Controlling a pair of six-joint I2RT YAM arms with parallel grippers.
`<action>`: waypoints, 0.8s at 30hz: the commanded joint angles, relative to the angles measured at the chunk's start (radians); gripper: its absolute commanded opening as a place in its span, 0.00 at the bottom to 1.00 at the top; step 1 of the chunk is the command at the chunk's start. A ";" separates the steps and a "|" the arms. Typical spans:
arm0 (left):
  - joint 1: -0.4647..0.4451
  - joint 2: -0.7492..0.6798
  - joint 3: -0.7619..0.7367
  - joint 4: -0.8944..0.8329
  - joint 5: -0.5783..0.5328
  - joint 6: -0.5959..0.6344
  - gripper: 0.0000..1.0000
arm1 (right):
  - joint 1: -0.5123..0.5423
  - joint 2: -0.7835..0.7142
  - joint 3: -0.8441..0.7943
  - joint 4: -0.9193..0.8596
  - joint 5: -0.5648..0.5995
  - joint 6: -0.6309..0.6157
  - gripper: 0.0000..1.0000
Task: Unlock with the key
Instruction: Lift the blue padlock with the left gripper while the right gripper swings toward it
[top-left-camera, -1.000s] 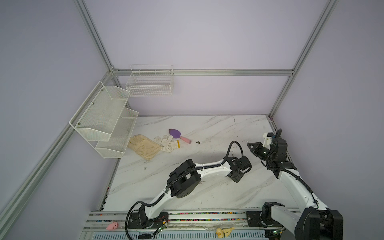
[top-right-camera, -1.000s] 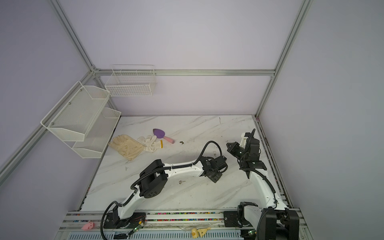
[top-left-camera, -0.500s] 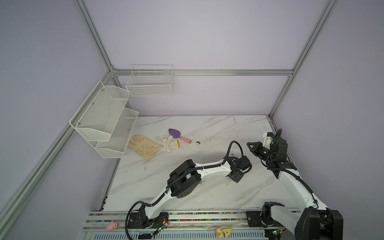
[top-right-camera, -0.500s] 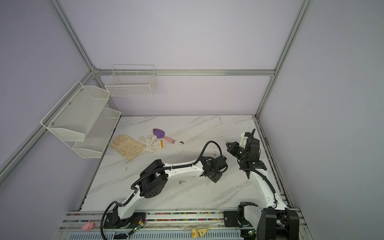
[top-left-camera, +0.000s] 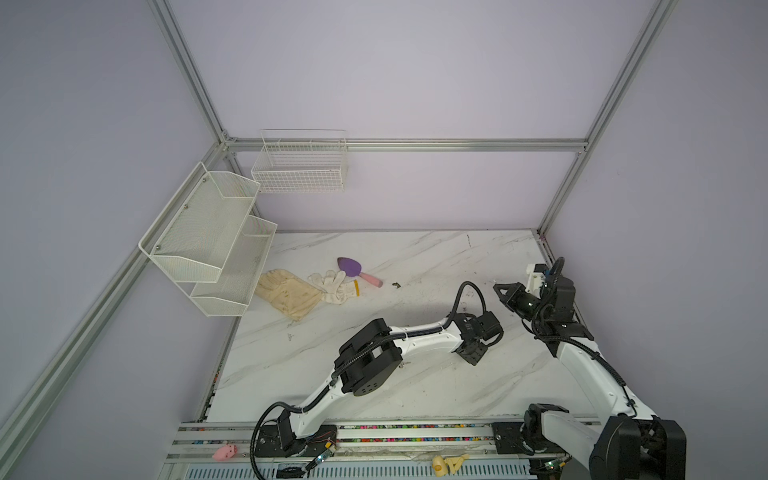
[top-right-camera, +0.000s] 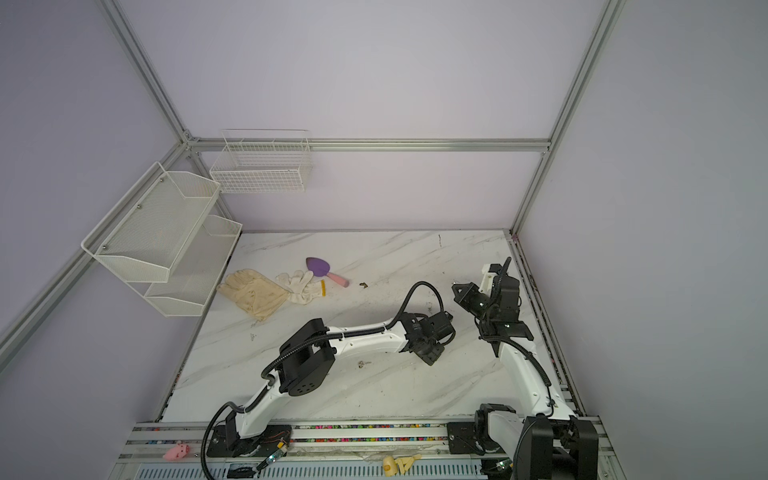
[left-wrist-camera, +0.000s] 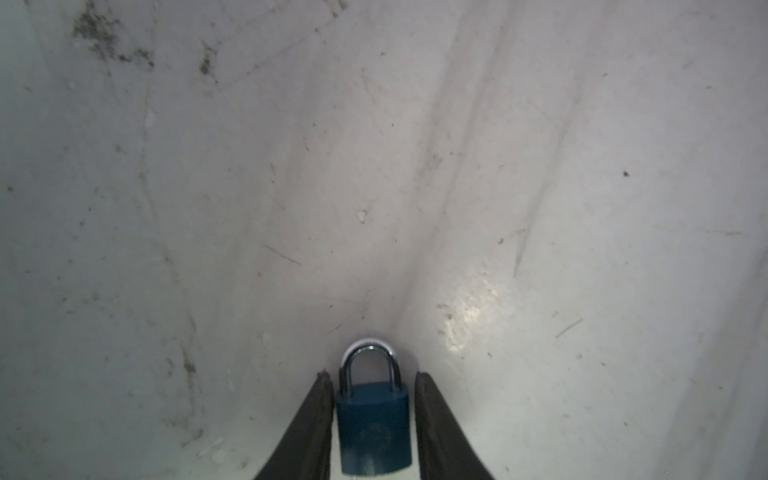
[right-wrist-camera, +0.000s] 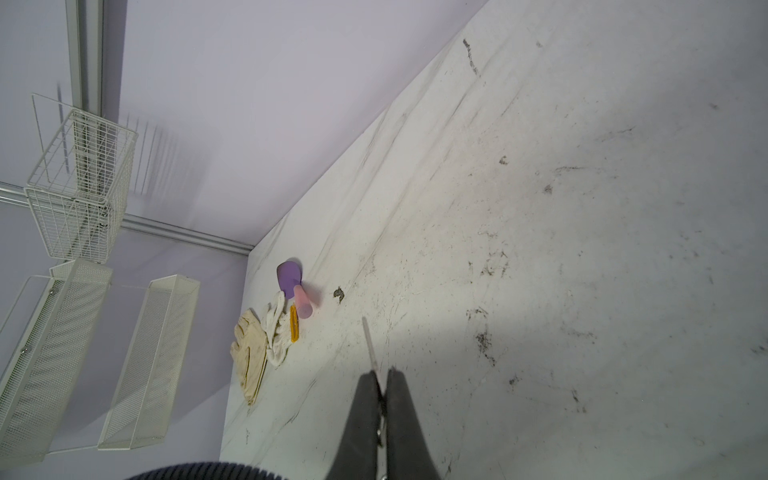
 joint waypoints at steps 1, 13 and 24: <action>-0.005 -0.029 0.040 -0.065 0.028 -0.006 0.33 | -0.005 -0.005 -0.008 0.024 -0.008 0.010 0.00; -0.008 -0.008 0.066 -0.079 0.003 -0.006 0.28 | -0.004 -0.011 -0.011 0.031 -0.009 0.012 0.00; 0.008 -0.050 0.081 -0.077 -0.024 -0.083 0.15 | -0.005 -0.018 0.005 0.013 0.012 0.000 0.00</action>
